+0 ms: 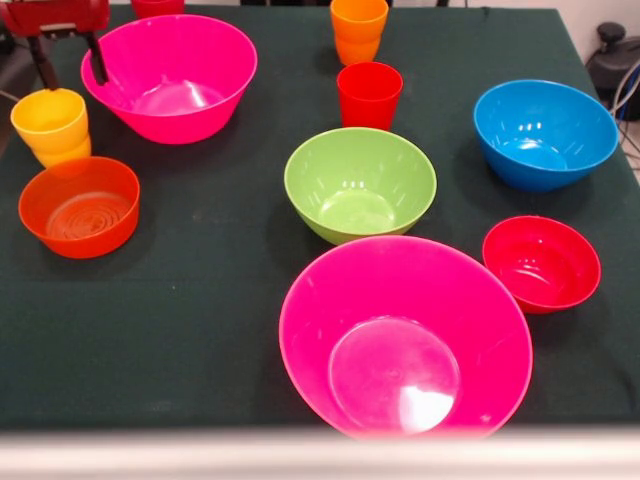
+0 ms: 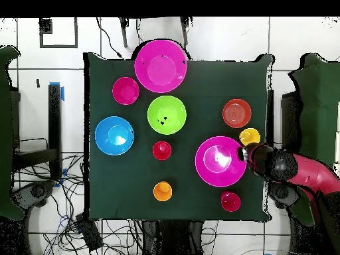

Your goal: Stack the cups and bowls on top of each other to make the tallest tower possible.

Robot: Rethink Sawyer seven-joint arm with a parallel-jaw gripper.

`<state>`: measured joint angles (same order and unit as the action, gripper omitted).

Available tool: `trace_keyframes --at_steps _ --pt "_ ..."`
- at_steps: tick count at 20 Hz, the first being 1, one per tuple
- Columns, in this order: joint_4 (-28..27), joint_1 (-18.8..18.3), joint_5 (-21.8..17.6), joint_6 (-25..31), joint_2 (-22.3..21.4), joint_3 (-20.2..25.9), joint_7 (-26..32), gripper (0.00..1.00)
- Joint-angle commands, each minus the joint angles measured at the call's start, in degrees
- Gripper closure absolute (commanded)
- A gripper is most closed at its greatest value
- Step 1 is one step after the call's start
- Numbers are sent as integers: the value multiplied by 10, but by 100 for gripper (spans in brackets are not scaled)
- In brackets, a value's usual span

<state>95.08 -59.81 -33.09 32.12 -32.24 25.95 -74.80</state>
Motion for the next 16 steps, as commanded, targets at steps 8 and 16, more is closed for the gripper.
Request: trace_keyframes --at_steps 8,16 --pt "-62 32 3 47 25 47 48 0" --pt "-50 37 3 36 26 45 28 0"
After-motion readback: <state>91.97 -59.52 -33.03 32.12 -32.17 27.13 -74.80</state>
